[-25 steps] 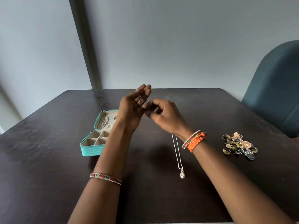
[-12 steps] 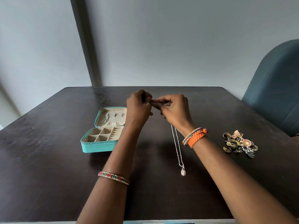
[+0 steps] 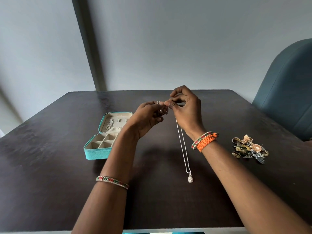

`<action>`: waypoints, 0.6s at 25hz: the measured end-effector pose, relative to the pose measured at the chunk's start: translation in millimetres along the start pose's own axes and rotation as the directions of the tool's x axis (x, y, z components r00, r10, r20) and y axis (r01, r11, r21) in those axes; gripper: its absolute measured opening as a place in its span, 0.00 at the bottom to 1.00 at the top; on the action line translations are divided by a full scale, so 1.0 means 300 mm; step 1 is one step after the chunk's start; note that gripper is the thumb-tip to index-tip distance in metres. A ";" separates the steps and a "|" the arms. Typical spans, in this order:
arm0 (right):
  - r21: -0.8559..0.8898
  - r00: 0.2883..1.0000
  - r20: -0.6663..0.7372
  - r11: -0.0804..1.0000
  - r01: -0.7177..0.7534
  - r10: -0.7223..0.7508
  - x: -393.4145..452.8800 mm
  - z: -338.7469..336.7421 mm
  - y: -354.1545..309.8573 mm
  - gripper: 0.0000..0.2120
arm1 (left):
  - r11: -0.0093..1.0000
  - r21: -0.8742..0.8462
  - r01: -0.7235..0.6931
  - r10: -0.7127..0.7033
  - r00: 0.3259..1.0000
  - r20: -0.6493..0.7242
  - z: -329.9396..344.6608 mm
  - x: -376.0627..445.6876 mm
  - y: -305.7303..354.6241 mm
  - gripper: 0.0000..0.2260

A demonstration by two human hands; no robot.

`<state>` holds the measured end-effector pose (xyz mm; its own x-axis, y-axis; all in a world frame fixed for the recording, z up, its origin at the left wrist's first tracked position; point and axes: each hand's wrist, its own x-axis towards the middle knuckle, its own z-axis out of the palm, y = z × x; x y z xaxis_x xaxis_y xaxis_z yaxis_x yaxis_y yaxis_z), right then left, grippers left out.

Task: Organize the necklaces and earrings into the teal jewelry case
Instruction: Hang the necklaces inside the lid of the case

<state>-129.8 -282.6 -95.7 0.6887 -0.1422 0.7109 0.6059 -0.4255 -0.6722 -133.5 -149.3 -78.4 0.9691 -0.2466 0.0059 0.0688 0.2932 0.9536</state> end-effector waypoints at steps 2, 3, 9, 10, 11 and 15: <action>0.012 1.000 -0.005 1.000 0.000 0.000 0.000 0.002 0.004 0.10 | 0.999 0.052 0.017 -0.017 1.000 0.016 0.001 -0.005 0.000 0.08; 0.018 1.000 -0.006 1.000 0.001 0.000 0.000 0.003 0.006 0.11 | 0.995 0.102 0.016 -0.017 1.000 0.011 0.000 -0.007 0.001 0.08; 0.113 0.997 -0.014 0.991 -0.073 0.075 0.004 0.005 0.017 0.17 | 0.958 0.286 0.011 -0.015 1.000 0.011 -0.005 -0.024 0.007 0.11; 0.158 0.995 0.005 0.983 -0.096 0.096 0.005 0.005 0.019 0.18 | 0.959 0.284 0.025 -0.029 1.000 0.010 -0.005 -0.025 0.010 0.12; 0.212 0.993 0.032 0.970 -0.118 0.114 0.006 0.006 0.023 0.17 | 0.964 0.263 0.043 -0.048 0.999 0.013 -0.003 -0.025 0.012 0.12; 0.343 0.985 0.100 0.925 -0.165 0.139 0.010 0.007 0.009 0.15 | 0.988 0.117 0.102 -0.116 0.986 0.118 -0.001 -0.029 0.018 0.13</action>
<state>-125.3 -282.2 -95.7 0.8024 -0.1098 0.5866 0.5834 -0.0632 -0.8098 -141.6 -145.3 -73.3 0.9198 -0.3861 -0.0695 0.1394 0.1560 0.9779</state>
